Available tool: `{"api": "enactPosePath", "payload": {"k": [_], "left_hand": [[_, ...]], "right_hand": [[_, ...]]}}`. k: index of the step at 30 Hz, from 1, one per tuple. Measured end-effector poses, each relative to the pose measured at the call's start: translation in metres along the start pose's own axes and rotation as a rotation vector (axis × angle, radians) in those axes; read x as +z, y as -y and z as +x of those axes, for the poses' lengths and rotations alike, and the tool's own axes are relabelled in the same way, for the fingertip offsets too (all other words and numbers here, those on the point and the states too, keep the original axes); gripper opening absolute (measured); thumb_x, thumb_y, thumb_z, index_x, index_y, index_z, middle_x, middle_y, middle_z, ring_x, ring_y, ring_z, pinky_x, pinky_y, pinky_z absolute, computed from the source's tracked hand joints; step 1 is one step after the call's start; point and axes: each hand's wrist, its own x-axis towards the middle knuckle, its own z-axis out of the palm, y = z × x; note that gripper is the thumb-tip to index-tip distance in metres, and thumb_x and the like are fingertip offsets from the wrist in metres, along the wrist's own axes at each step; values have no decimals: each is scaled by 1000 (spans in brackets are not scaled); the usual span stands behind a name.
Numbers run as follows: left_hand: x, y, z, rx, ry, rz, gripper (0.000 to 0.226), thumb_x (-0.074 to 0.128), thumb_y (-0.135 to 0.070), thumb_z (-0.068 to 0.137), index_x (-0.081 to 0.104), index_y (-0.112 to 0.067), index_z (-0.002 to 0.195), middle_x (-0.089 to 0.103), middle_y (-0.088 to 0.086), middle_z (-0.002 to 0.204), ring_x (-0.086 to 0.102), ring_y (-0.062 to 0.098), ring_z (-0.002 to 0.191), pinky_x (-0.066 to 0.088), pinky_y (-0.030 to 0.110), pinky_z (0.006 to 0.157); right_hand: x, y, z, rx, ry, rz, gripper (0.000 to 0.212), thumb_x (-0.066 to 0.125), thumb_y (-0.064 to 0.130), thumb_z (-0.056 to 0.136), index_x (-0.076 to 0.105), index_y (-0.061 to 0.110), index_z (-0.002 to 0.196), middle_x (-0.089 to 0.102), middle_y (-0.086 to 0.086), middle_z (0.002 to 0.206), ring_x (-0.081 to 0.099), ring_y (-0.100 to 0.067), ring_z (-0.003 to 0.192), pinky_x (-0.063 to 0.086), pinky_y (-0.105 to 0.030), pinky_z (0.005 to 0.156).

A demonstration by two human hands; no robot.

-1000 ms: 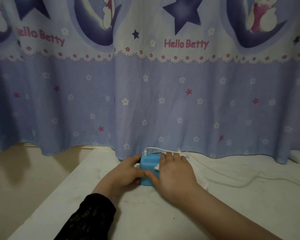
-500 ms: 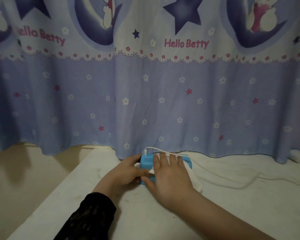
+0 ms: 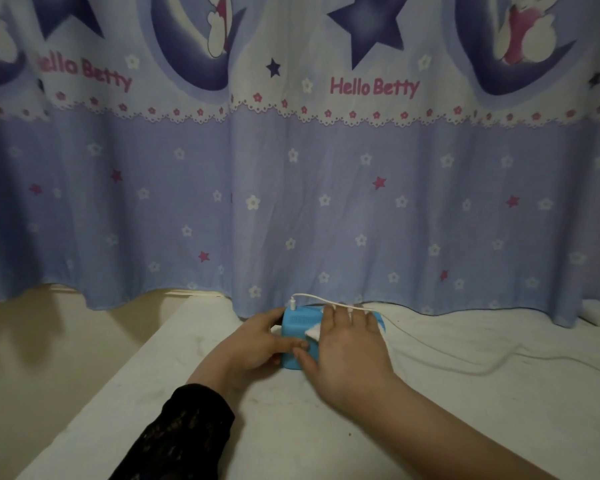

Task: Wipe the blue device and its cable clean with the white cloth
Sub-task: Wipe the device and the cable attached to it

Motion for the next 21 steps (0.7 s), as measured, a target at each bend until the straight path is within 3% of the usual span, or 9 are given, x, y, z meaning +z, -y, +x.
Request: {"api": "enactPosePath", "payload": {"k": [4, 8, 11, 13, 15, 17, 19, 21], "left_hand": [[0, -1, 0, -7, 12, -2, 45, 69, -3, 79, 57, -17, 120, 67, -1, 97, 64, -1, 63, 45, 13, 48], [0, 2, 1, 9, -21, 54, 40, 64, 2, 81, 55, -16, 116, 63, -3, 91, 58, -6, 52, 42, 10, 45], [-3, 6, 4, 91, -67, 145, 38, 59, -7, 73, 60, -12, 111, 66, 0, 92, 57, -8, 62, 45, 5, 57], [-5, 9, 5, 132, -67, 198, 37, 48, -13, 70, 62, -11, 104, 66, -1, 87, 58, -14, 63, 43, 1, 62], [-6, 13, 8, 146, -69, 219, 42, 43, -13, 69, 62, -5, 106, 66, 3, 92, 59, -16, 65, 43, 2, 66], [-6, 14, 8, 142, -74, 202, 46, 41, -12, 63, 63, -6, 104, 66, 4, 92, 59, -16, 64, 44, 3, 66], [-4, 10, 6, 146, -75, 164, 43, 40, -9, 57, 61, -15, 95, 65, -3, 82, 57, -17, 60, 44, 3, 63], [-3, 8, 5, 139, -52, 128, 45, 43, -8, 55, 59, -18, 96, 64, -10, 80, 57, -17, 59, 45, 5, 64]], "right_hand": [[-7, 1, -3, 42, 87, -93, 71, 33, 41, 93, 15, -7, 141, 32, -26, 140, 32, -43, 125, 20, -51, 110], [-7, 7, -2, -183, 20, -25, 65, 47, 16, 85, 20, -5, 140, 36, -25, 136, 34, -39, 124, 23, -44, 112], [0, 14, 1, -328, -171, 62, 52, 34, 11, 73, 59, 1, 117, 66, -14, 108, 63, -28, 100, 48, -31, 94], [1, 15, 3, -390, -241, 110, 53, 33, 19, 65, 72, 12, 100, 74, -2, 96, 70, -18, 86, 53, -24, 81], [2, 13, 4, -423, -253, 126, 48, 54, 22, 61, 70, 13, 106, 72, -1, 106, 69, -18, 94, 52, -25, 85], [5, 12, 7, -466, -183, 219, 63, 72, 12, 56, 61, 5, 118, 65, -11, 121, 63, -27, 108, 48, -33, 94], [2, 12, 6, -419, -181, 226, 66, 76, 9, 54, 59, 3, 118, 64, -14, 119, 61, -30, 108, 48, -36, 95], [1, 12, 4, -380, -170, 244, 57, 71, 6, 60, 59, 4, 116, 65, -13, 114, 61, -32, 104, 49, -38, 92]]}}
